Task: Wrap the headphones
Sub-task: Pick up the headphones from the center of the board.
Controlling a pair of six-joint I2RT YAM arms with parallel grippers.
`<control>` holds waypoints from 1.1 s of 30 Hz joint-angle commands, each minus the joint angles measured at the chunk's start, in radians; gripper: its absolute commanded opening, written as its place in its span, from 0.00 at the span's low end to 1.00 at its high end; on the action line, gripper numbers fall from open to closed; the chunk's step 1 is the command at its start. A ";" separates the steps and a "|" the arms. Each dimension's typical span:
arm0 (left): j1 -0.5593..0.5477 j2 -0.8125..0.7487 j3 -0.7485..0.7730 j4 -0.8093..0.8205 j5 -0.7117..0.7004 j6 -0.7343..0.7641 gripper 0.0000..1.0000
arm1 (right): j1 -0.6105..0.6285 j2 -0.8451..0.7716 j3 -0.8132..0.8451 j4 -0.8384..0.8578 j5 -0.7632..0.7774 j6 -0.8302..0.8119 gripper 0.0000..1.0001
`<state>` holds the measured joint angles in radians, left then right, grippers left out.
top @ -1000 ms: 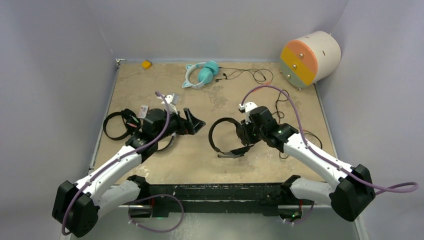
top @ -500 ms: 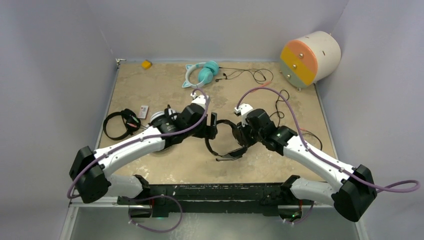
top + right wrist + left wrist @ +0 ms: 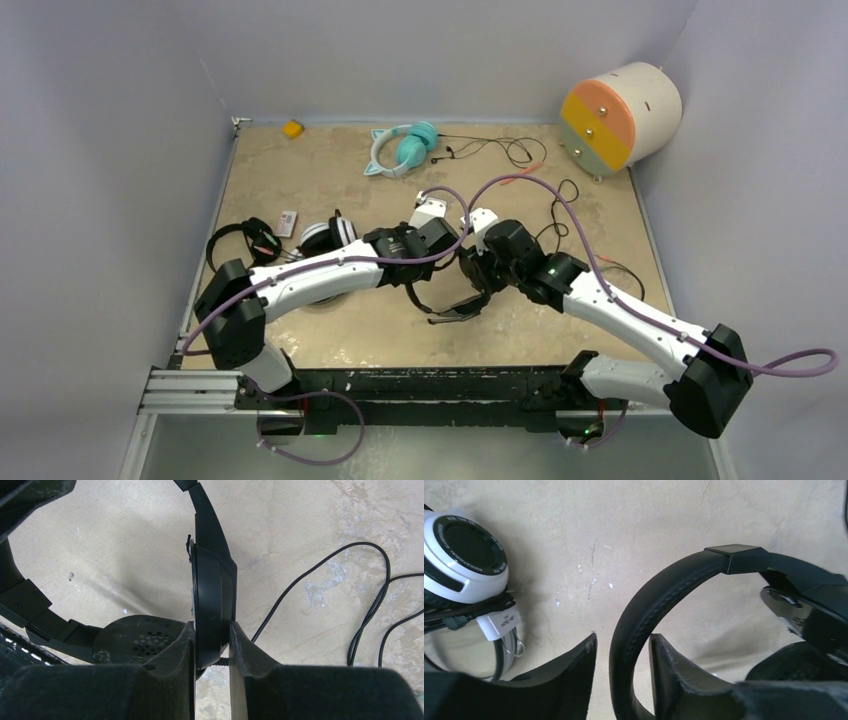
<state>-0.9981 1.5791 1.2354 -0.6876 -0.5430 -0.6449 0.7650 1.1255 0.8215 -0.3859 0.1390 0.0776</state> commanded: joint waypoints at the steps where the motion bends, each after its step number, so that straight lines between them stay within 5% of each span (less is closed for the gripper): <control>1: -0.016 0.042 0.054 -0.076 -0.054 -0.029 0.32 | 0.010 -0.013 0.036 0.048 0.020 0.006 0.09; 5: -0.016 0.076 0.067 -0.113 -0.071 -0.045 0.00 | 0.010 -0.043 0.020 0.079 -0.013 0.007 0.14; 9: -0.013 0.059 0.066 -0.149 -0.117 -0.071 0.00 | 0.010 -0.093 -0.021 0.103 -0.018 0.041 0.49; 15: 0.034 -0.012 0.013 -0.139 -0.086 -0.060 0.00 | 0.006 -0.169 -0.069 0.104 0.054 0.101 0.74; 21: 0.119 -0.151 -0.059 -0.150 0.026 -0.018 0.00 | -0.082 -0.184 -0.066 0.051 0.130 0.133 0.82; 27: 0.181 -0.341 -0.038 -0.230 0.146 0.040 0.00 | -0.322 -0.123 -0.072 0.058 -0.063 0.240 0.86; 33: 0.183 -0.473 0.094 -0.349 0.266 0.102 0.00 | -0.340 -0.123 -0.103 0.178 -0.255 0.161 0.89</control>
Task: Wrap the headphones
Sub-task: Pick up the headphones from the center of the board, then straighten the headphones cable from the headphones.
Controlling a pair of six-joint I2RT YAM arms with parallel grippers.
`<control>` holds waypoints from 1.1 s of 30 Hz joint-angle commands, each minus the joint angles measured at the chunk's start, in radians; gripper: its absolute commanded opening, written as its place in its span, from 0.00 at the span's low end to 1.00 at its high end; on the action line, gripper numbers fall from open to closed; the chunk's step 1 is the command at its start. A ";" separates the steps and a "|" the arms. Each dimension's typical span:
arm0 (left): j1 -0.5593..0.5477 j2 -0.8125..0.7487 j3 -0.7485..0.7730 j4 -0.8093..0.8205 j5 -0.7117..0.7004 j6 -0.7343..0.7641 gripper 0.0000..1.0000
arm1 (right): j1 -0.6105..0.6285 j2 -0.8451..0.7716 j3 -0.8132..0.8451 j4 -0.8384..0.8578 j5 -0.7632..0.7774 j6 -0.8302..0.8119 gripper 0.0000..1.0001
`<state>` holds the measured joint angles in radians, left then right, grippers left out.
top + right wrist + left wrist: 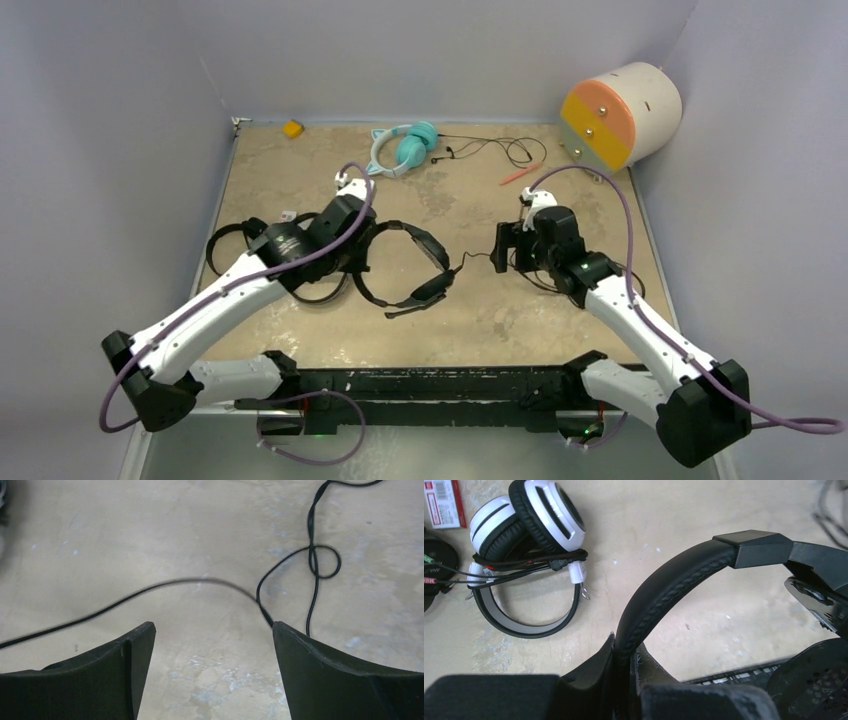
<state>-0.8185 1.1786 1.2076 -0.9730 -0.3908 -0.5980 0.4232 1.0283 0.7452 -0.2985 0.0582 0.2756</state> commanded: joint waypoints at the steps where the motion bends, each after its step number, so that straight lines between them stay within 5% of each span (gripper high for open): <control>1: 0.004 -0.081 0.149 -0.090 0.122 0.058 0.00 | 0.002 -0.042 -0.042 0.118 -0.202 -0.058 0.89; 10: 0.004 -0.102 0.361 -0.189 0.257 0.049 0.00 | 0.002 -0.218 -0.250 0.511 -0.427 -0.142 0.86; 21: 0.004 -0.054 0.480 -0.221 0.182 0.060 0.00 | 0.002 -0.366 -0.357 0.564 -0.405 -0.111 0.84; 33: 0.009 0.078 0.681 -0.218 0.193 0.100 0.00 | 0.002 -0.371 -0.397 0.748 -0.762 -0.077 0.79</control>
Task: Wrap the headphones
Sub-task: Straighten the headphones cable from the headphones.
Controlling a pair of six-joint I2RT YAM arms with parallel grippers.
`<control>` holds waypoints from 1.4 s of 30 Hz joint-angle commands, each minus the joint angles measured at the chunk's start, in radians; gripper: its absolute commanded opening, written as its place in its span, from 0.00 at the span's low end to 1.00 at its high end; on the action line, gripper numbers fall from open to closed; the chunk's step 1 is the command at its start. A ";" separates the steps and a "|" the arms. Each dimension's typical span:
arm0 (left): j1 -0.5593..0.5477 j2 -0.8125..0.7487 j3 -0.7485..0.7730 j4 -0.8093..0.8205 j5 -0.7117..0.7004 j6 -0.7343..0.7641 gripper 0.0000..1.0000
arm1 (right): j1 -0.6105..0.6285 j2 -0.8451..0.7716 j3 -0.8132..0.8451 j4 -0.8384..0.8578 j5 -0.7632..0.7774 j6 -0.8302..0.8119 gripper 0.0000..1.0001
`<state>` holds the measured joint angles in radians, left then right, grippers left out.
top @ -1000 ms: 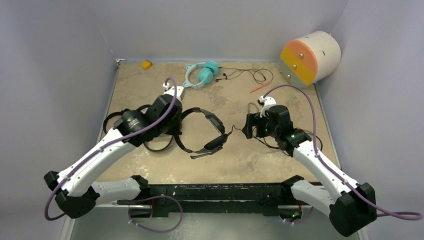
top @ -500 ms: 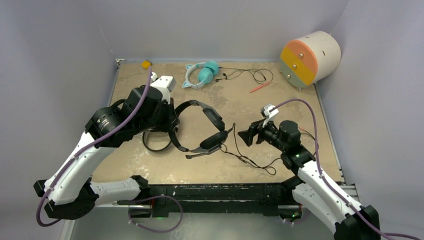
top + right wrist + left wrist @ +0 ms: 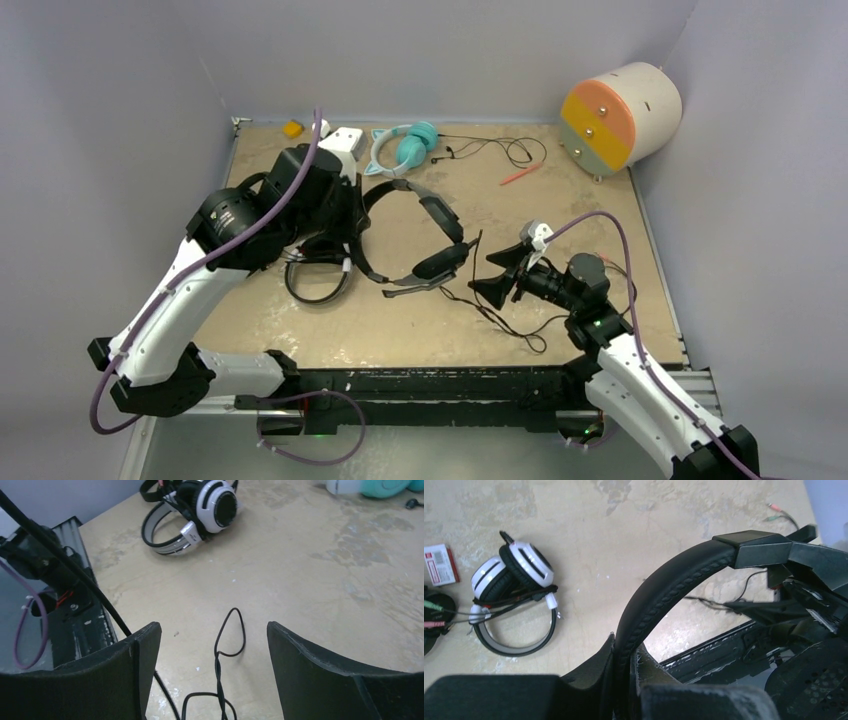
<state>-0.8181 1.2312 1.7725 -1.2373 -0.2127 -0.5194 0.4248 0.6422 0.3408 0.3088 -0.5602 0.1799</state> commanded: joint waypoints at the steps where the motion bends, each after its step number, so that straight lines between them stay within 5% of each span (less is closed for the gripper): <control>1: 0.009 0.037 0.133 0.044 0.019 0.025 0.00 | 0.001 0.026 0.014 0.156 -0.157 0.019 0.79; 6: 0.015 0.080 0.208 0.027 0.009 0.044 0.00 | 0.000 0.074 0.086 0.145 -0.119 0.004 0.74; 12: 0.027 0.091 0.219 0.018 -0.007 0.047 0.00 | 0.000 0.011 0.133 -0.064 0.273 0.049 0.67; 25: 0.053 0.085 0.167 0.034 0.012 0.056 0.00 | 0.000 -0.197 0.128 -0.026 -0.025 -0.032 0.70; 28: 0.054 0.080 0.154 0.047 0.026 0.056 0.00 | 0.000 -0.124 0.175 -0.006 -0.116 -0.029 0.70; 38: 0.075 0.102 0.172 0.079 0.064 0.054 0.00 | 0.002 0.209 0.311 0.074 -0.076 0.059 0.56; 42: 0.263 0.136 0.218 0.123 0.191 0.055 0.00 | 0.002 0.326 0.268 0.199 -0.115 0.141 0.49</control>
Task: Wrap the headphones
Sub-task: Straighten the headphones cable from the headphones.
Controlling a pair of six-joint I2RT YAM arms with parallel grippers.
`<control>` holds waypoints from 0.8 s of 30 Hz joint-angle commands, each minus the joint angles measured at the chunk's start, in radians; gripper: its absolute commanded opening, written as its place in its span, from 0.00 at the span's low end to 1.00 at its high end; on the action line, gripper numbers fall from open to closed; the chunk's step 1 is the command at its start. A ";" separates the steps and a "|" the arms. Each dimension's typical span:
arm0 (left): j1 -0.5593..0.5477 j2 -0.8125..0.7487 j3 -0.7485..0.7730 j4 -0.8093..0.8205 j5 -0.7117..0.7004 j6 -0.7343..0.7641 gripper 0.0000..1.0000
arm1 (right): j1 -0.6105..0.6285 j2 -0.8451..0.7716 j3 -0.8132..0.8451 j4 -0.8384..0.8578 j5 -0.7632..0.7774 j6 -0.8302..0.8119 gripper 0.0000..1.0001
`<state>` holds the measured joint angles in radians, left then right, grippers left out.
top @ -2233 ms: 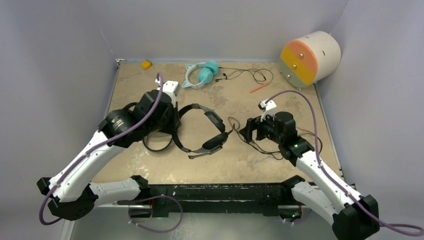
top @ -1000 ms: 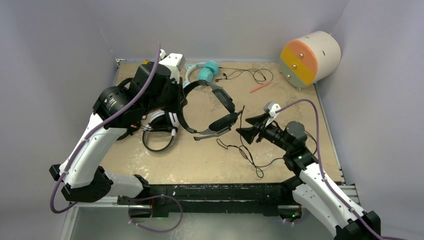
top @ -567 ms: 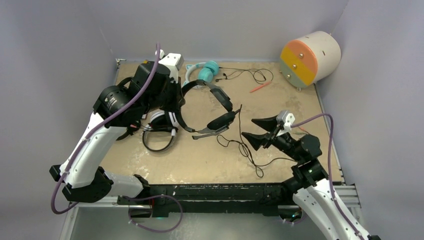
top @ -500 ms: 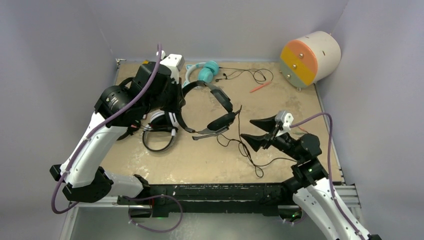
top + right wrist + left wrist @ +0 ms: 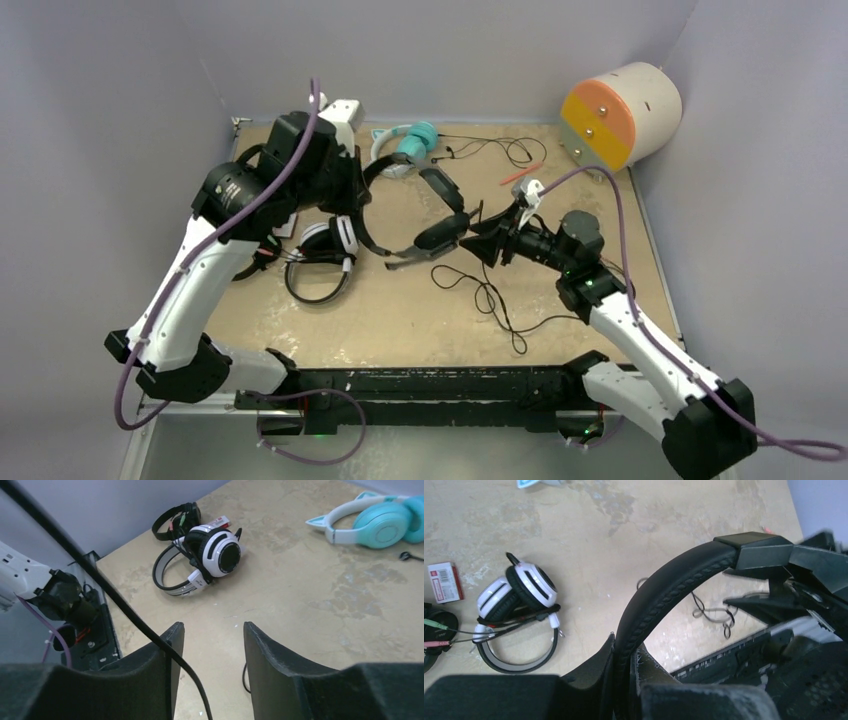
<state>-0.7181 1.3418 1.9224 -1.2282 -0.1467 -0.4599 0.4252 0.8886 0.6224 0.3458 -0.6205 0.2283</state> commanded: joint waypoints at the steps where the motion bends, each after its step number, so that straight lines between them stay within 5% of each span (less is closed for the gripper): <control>1: 0.232 0.038 0.089 0.127 0.200 -0.008 0.00 | 0.001 0.113 -0.027 0.183 -0.054 0.114 0.47; 7: 0.516 0.158 0.396 0.146 0.418 -0.090 0.00 | 0.001 0.285 -0.071 0.192 -0.033 0.204 0.32; 11: 0.647 0.160 0.530 0.205 0.378 -0.170 0.00 | 0.000 0.290 -0.101 0.063 0.104 0.200 0.29; 18: 0.684 -0.016 0.403 0.361 -0.023 -0.219 0.00 | -0.011 0.146 -0.132 -0.226 0.569 0.219 0.31; 24: 0.683 -0.095 0.367 0.403 -0.310 -0.125 0.00 | -0.024 0.092 -0.149 -0.279 0.619 0.195 0.36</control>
<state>-0.0395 1.2648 2.2700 -0.9459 -0.2035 -0.6128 0.4080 0.9936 0.4812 0.1410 -0.1196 0.4271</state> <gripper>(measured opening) 0.056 0.362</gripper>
